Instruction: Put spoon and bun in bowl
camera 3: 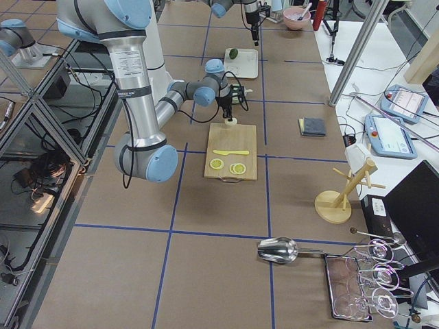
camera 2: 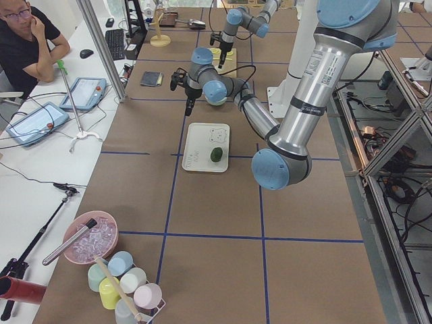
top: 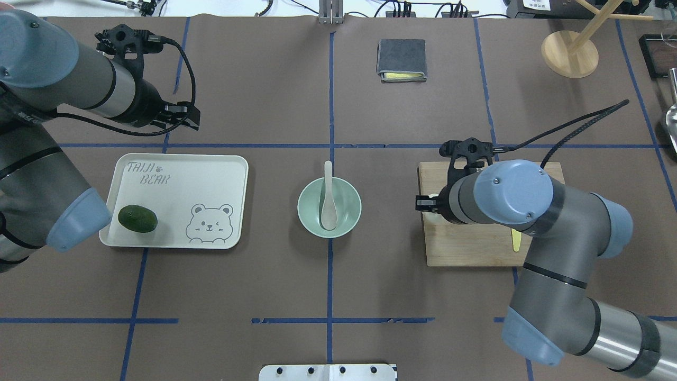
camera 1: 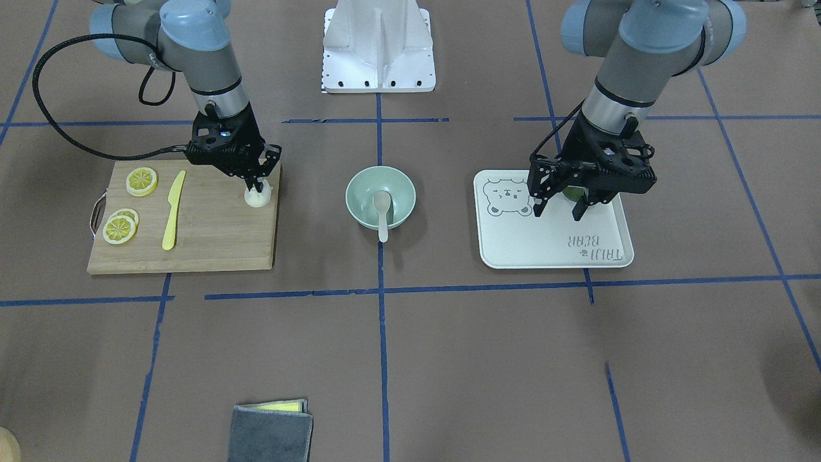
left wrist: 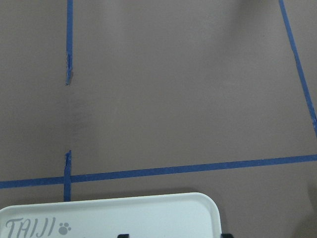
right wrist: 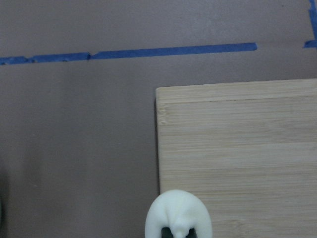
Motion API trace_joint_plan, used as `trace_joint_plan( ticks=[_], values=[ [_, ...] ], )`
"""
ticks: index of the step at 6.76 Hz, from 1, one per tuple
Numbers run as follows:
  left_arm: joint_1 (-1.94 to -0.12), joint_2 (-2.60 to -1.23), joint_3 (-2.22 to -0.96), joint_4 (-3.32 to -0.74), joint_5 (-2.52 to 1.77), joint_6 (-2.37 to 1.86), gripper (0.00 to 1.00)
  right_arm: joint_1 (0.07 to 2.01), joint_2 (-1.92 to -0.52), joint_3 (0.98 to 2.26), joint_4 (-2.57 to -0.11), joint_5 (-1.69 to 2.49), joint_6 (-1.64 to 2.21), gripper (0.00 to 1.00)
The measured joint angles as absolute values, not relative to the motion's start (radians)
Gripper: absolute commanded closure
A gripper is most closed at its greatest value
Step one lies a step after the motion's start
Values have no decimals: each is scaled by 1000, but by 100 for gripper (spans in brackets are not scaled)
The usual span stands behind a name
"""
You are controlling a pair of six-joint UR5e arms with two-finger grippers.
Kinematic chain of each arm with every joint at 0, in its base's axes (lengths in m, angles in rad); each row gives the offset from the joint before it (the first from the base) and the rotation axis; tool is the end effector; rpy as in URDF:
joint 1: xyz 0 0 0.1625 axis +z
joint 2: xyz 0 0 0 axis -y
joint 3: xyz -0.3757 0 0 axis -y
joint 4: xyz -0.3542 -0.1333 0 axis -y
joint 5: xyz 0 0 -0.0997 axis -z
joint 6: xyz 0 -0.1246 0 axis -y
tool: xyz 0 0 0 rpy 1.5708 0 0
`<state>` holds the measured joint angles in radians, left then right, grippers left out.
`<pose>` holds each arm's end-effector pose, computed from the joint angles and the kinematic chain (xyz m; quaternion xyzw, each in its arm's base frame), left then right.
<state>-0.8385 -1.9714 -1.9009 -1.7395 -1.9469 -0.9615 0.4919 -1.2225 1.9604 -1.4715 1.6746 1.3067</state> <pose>0.3113 -0.4772 0.2661 0.1567 0.4315 -0.0204 0.8882 -0.4271 -0.3655 0.2863 0.1058 -0.3948 0.0828 0.9089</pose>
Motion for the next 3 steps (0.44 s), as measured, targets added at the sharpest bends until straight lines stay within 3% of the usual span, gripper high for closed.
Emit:
trace_joint_plan(
  ticks=[1,3],
  values=[
    [-847,-1958,-1915,-1740,-1949,-956,31,488,-1140,1955,-1516,1674,1358,100],
    [-874,-1931,-1937,-1741,-1955,-915,1,475,-983,1888,-1535,1673,1486,100]
  ],
)
